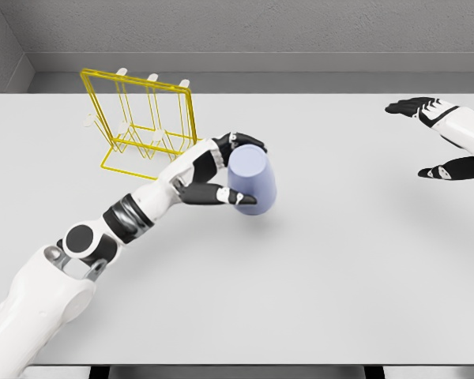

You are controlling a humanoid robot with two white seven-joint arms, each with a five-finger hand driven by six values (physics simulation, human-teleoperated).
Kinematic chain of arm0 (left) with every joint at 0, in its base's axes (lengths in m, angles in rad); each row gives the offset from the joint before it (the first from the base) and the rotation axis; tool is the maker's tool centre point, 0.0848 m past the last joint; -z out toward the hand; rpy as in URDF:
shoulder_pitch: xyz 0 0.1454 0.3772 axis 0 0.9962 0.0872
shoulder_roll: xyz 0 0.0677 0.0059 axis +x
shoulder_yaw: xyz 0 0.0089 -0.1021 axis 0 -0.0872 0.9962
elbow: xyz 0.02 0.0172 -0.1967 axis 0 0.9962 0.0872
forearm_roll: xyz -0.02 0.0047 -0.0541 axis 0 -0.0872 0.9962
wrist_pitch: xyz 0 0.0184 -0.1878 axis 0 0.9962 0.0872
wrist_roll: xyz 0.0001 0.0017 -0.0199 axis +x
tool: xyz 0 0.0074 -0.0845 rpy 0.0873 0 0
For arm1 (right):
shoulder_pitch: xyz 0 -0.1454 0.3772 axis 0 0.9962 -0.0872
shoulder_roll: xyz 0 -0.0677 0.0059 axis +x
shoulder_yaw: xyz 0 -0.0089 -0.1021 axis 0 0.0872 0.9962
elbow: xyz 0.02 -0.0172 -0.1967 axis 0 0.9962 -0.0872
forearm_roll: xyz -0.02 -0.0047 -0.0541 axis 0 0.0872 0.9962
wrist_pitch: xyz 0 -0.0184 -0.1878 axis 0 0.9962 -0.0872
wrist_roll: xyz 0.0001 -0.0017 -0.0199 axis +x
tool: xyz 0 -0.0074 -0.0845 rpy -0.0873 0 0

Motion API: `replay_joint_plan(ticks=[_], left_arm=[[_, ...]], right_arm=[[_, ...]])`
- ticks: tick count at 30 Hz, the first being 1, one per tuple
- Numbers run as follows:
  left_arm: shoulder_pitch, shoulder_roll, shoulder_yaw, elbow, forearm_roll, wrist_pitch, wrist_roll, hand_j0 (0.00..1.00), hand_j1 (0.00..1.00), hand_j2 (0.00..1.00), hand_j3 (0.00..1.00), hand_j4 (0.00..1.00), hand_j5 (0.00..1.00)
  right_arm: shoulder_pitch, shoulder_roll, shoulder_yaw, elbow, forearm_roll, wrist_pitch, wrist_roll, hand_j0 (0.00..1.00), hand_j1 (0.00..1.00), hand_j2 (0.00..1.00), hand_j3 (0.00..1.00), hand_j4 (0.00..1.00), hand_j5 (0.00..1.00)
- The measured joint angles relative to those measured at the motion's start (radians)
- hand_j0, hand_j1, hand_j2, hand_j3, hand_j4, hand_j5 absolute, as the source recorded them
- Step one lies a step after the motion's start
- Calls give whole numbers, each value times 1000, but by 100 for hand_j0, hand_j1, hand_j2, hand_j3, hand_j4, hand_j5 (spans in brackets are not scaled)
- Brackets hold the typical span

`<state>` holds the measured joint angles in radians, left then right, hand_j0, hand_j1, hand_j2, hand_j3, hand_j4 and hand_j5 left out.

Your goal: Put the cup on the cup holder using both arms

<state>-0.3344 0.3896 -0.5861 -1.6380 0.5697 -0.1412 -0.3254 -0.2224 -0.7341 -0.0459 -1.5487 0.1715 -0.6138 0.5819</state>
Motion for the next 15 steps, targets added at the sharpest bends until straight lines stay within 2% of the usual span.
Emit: replay_joint_plan(ticks=[15], left_arm=[[-9,72,84,-24,51,-1,0,63,63,63,63,63,63]], right_arm=[[0,0,0,3,0,0,0,100,100,100,100,100,100]])
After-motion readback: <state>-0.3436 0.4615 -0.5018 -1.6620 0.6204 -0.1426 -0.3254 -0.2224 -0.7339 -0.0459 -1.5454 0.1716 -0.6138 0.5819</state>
